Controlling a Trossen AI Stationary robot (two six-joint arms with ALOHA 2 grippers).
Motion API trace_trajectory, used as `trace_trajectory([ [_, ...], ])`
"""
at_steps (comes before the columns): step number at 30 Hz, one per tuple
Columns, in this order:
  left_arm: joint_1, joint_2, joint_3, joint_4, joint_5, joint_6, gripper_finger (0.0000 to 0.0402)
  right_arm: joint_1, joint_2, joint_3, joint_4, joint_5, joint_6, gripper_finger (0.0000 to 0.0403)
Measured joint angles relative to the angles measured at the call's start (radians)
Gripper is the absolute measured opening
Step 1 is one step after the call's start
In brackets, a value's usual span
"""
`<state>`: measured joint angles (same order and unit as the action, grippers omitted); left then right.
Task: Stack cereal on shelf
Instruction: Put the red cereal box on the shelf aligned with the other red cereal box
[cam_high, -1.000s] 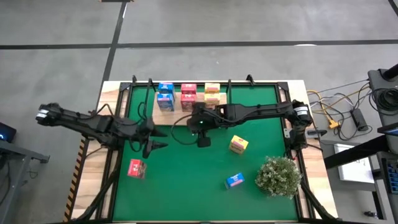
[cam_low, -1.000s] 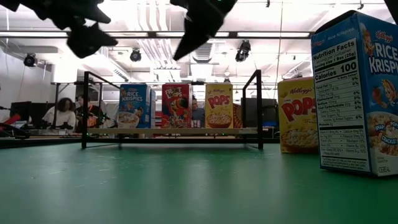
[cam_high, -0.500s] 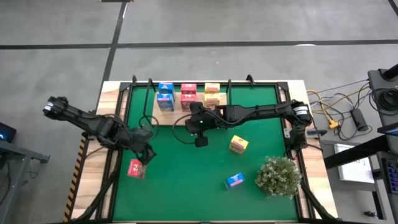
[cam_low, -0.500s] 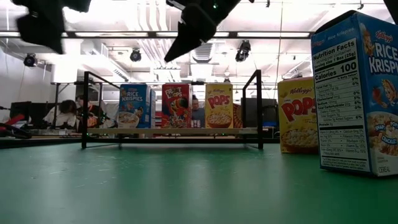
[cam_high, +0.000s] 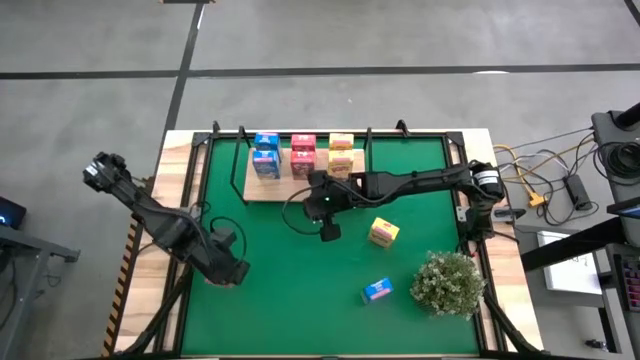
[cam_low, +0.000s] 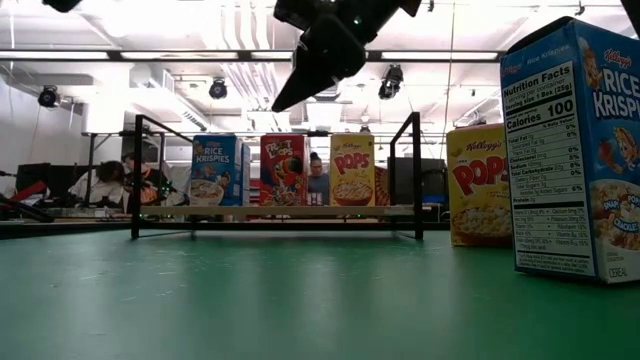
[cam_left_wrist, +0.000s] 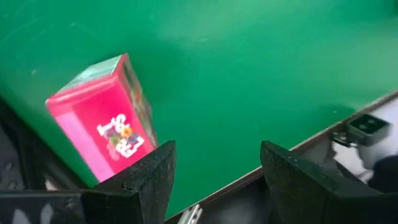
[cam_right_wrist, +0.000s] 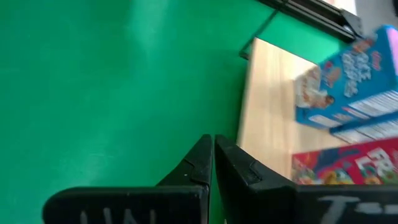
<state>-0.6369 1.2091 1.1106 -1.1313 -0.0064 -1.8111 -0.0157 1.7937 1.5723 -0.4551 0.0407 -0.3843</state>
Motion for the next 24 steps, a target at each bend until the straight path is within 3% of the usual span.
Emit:
trace_trajectory([
  [9,-0.019,0.106,0.108,-0.243,0.046,-0.008,0.0217,0.002,-0.006,-0.007,0.004,-0.018,-0.002,0.0009],
  [24,-0.117,0.129,-0.002,-0.241,-0.010,-0.221,0.0217,0.003,-0.006,-0.040,0.001,-0.019,0.010,0.0009],
])
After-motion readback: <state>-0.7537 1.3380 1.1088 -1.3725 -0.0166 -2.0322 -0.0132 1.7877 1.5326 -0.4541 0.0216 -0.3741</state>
